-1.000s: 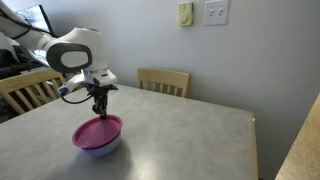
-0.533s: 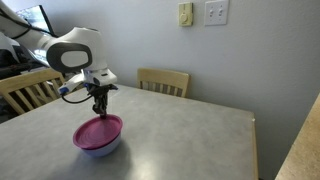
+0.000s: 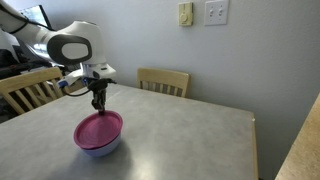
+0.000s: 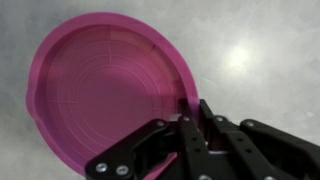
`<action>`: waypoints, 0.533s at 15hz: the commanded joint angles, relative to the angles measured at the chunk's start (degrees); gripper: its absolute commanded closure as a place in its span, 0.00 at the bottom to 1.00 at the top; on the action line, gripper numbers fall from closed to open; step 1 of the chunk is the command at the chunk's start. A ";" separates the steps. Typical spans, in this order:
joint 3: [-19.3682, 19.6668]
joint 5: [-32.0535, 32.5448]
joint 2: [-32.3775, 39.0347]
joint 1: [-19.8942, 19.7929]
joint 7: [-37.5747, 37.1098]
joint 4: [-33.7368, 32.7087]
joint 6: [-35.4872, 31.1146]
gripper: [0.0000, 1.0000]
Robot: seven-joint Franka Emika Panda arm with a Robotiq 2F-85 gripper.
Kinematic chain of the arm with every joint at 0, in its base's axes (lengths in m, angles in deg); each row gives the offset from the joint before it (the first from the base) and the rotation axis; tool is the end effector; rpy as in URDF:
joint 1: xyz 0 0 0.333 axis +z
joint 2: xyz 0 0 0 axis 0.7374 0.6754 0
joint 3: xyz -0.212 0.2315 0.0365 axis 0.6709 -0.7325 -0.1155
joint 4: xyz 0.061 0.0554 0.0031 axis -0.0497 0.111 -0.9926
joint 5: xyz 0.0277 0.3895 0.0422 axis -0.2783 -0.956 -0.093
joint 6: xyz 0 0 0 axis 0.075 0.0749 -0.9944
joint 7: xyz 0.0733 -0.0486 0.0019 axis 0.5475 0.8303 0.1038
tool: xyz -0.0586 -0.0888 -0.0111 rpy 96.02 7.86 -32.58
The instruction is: Take the pink plate off the blue bowl
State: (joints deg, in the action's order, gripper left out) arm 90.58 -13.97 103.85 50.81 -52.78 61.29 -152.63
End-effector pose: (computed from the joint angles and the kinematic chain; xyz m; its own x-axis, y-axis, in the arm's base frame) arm 0.5763 0.0069 0.2448 0.6674 -0.7382 -0.0978 -0.7406 -0.6717 0.0158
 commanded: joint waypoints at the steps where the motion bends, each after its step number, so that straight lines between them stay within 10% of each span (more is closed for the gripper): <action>1: 0.33 1.57 -0.66 0.50 1.06 -3.13 8.72 0.97; 8: 0.16 3.19 0.26 0.58 0.65 -10.07 23.66 0.97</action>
State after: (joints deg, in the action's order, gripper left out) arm 90.57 -11.59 103.57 51.32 -52.78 54.16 -134.06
